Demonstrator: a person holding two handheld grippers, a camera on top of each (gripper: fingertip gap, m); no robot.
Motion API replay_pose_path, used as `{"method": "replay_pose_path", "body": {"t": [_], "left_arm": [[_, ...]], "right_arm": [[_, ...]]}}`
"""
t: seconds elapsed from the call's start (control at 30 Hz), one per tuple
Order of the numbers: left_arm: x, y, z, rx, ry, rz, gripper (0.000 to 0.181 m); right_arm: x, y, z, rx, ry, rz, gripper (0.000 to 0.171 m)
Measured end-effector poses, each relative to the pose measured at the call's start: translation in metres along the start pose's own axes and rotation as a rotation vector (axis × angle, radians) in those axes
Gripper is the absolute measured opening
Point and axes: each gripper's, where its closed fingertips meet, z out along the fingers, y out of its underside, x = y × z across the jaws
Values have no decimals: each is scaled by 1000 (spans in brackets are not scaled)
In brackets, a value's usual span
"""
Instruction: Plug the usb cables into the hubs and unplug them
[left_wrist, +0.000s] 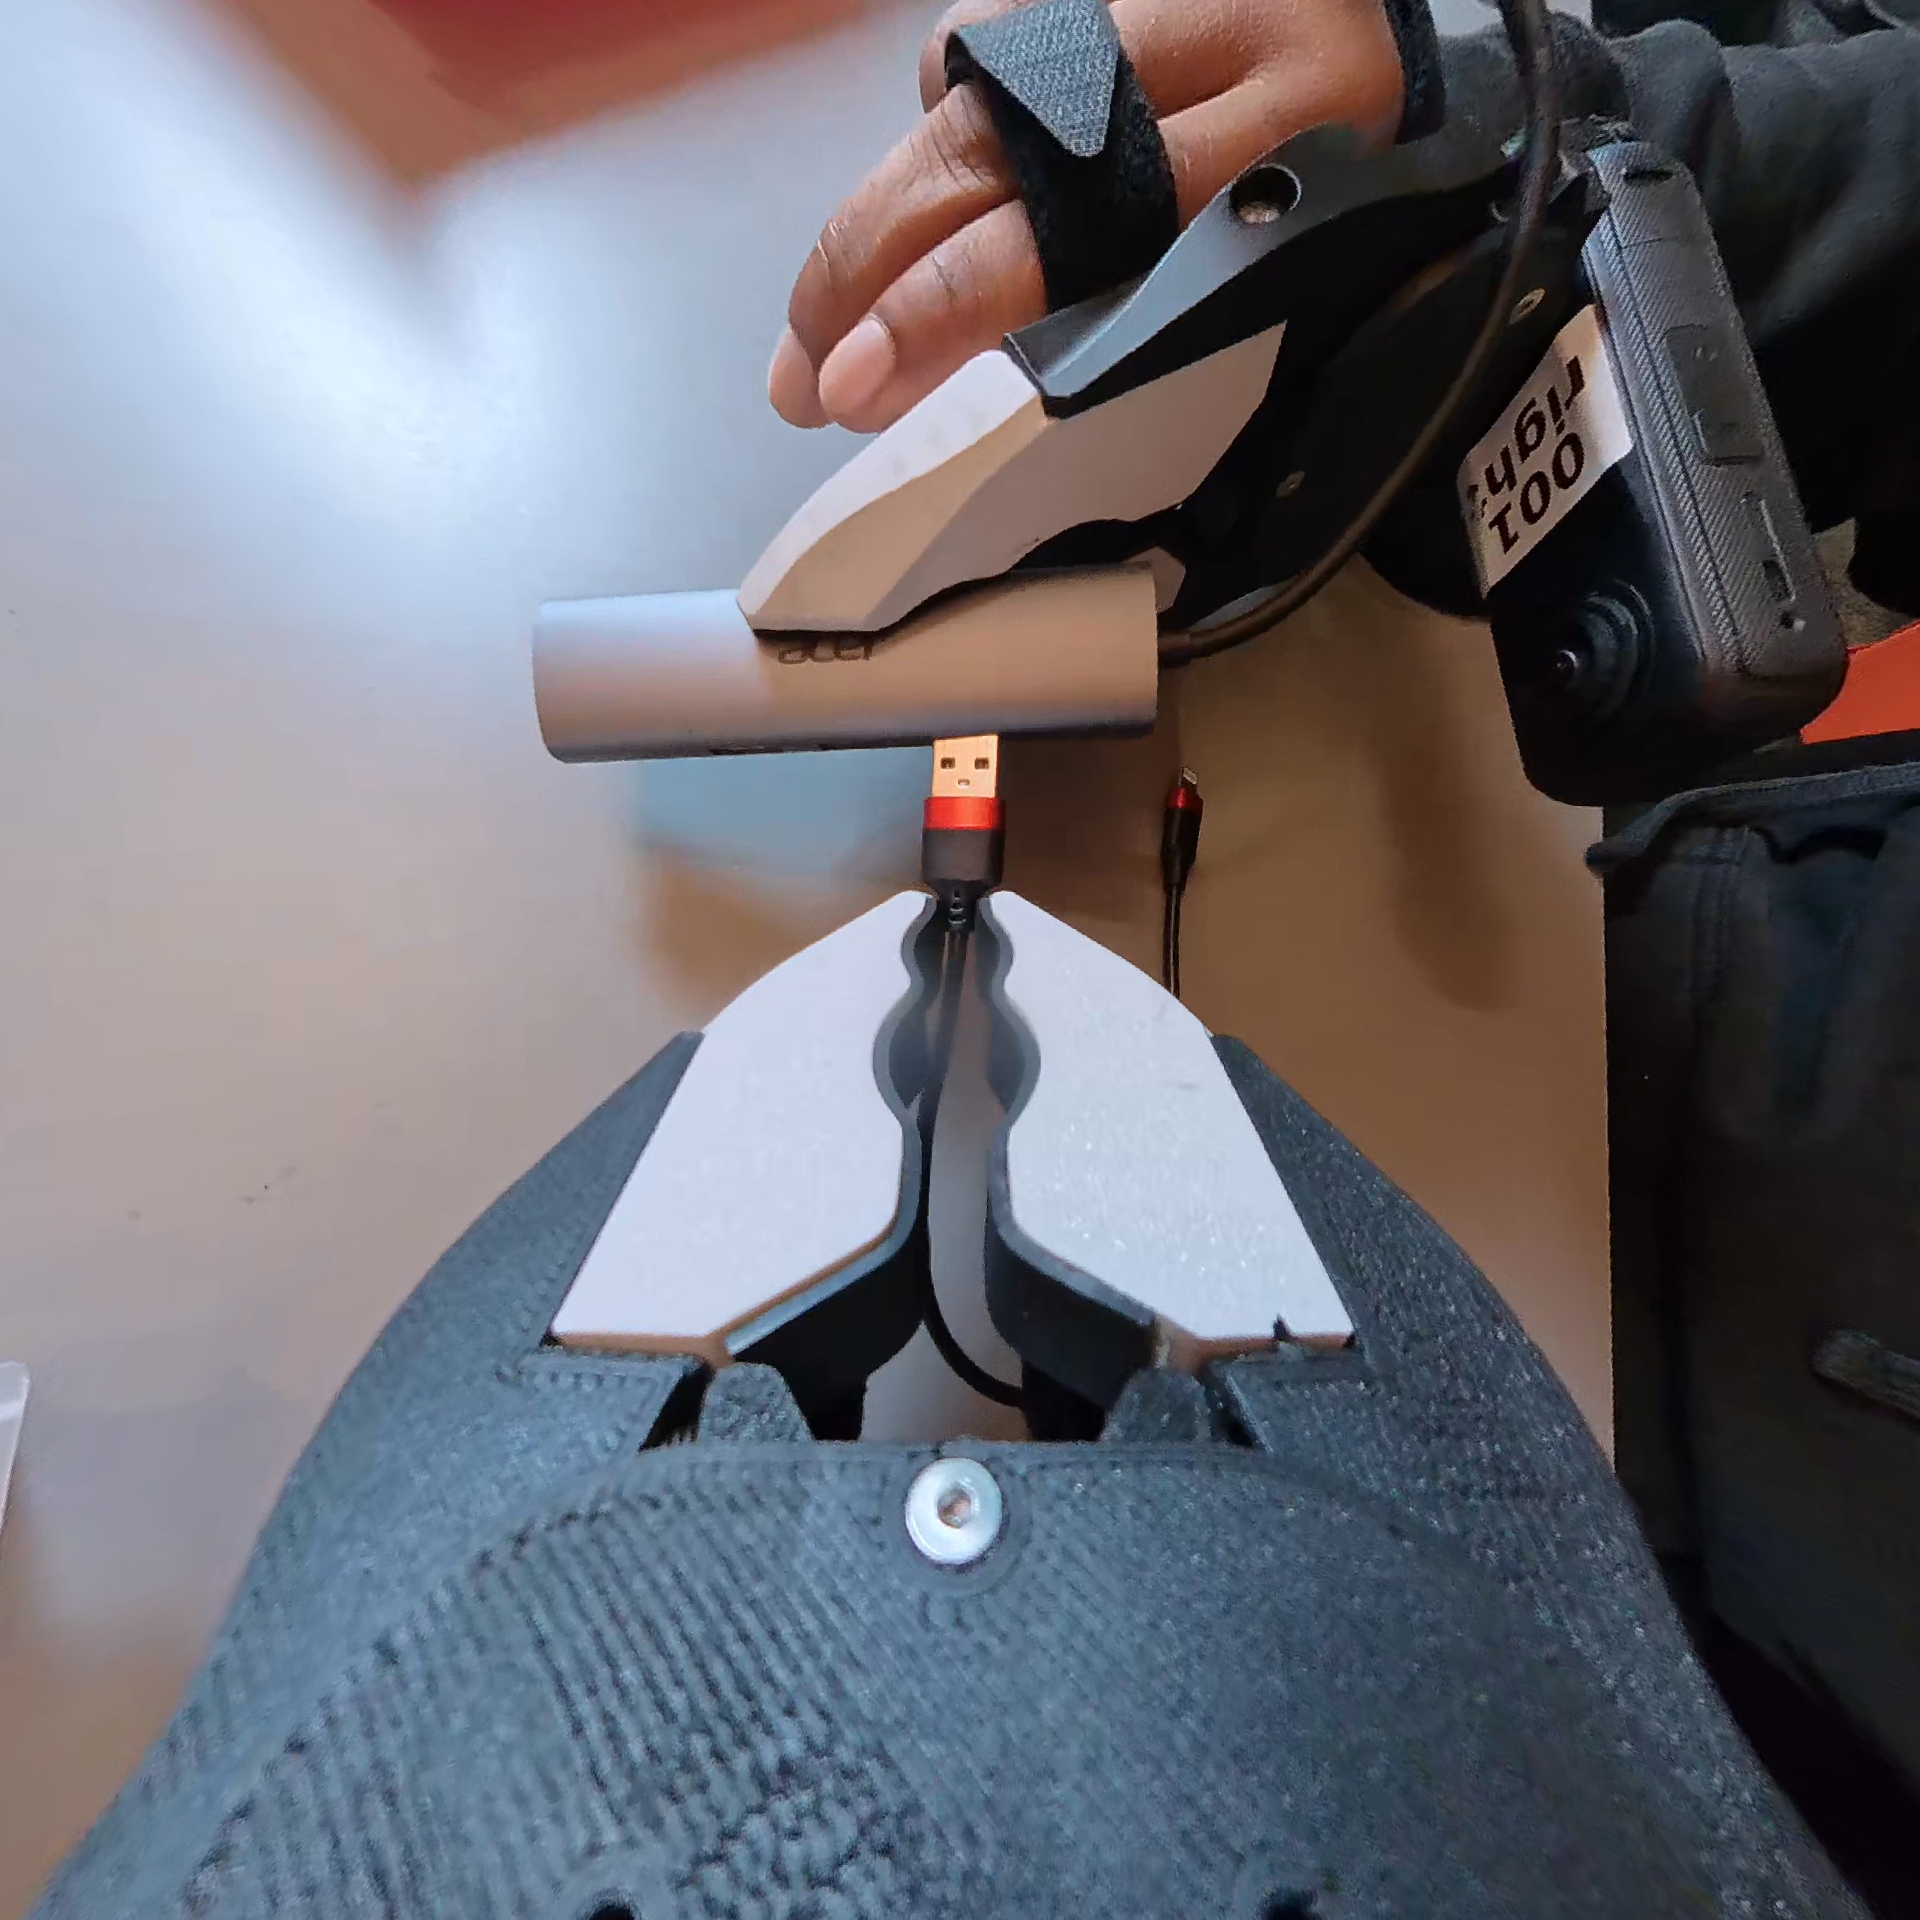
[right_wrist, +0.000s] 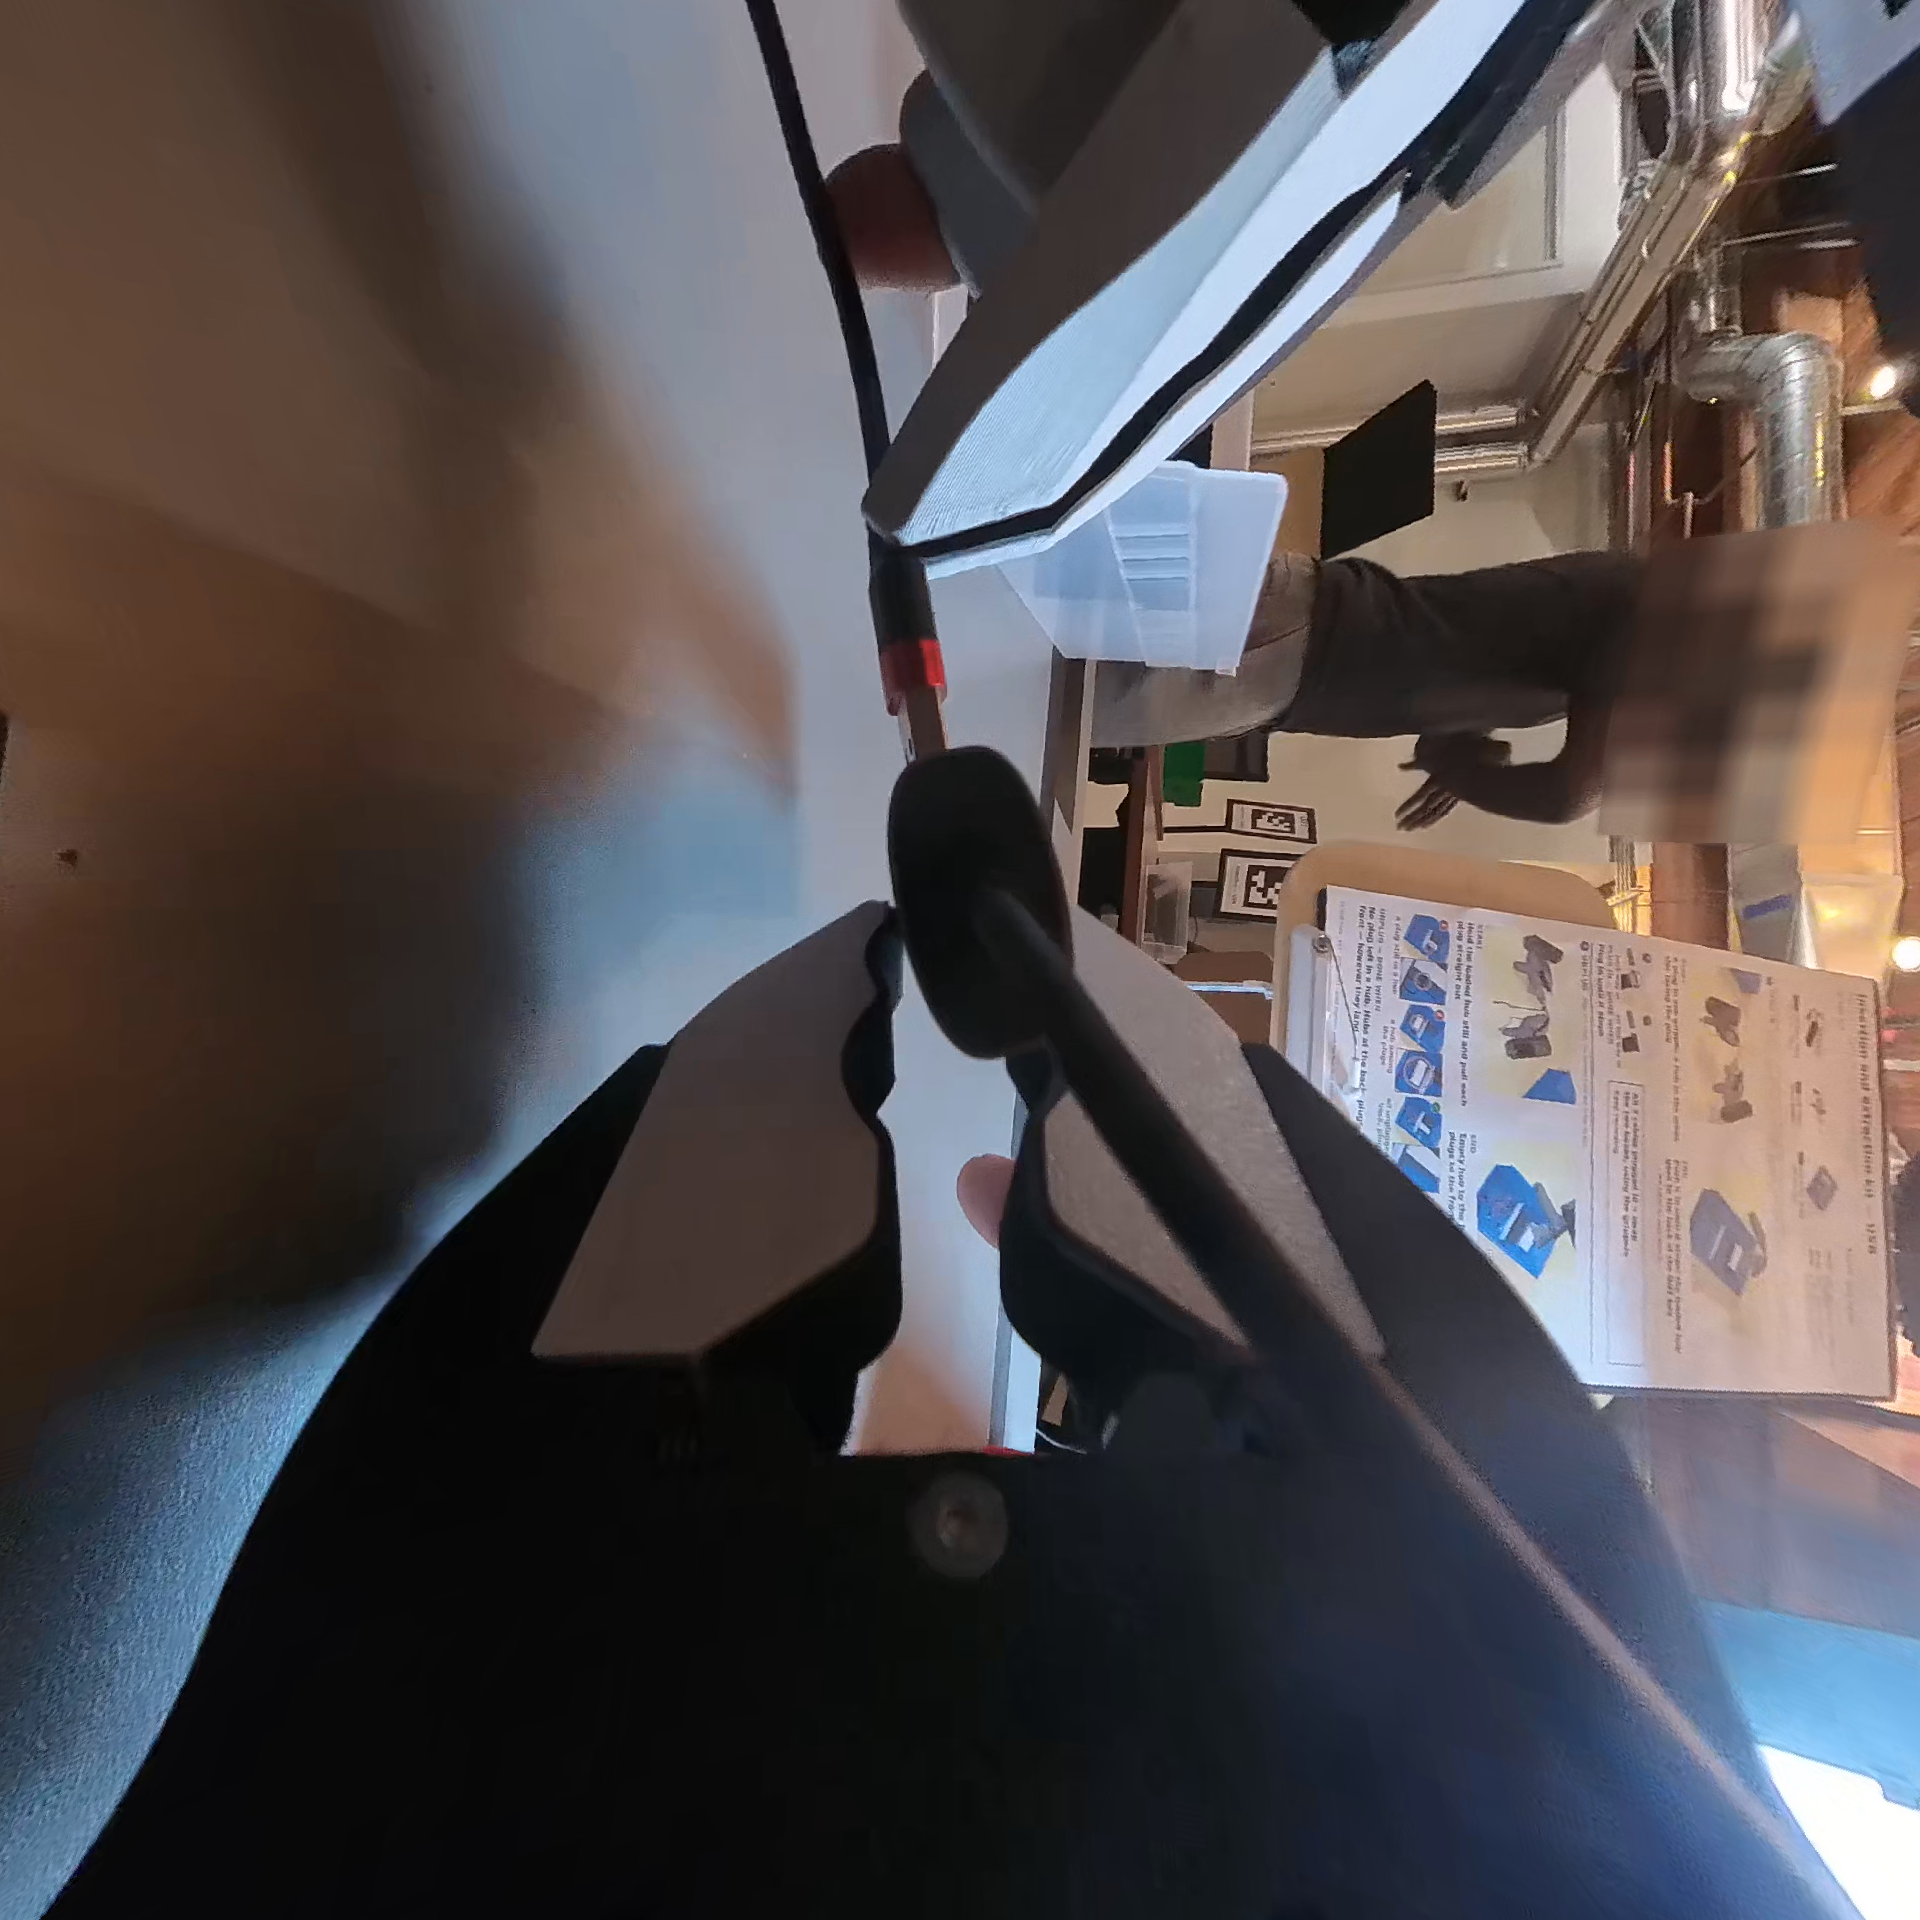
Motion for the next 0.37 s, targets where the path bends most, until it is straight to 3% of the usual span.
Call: {"method": "replay_pose_path", "body": {"t": [0.13,0.37], "left_arm": [[2,-2,0,13,2,30,5],[6,-7,1,65,81,-86,5]], "right_arm": [[-3,-1,0,-7,-15,-6,18],[-11,0,0,-52,-44,-32,16]]}}
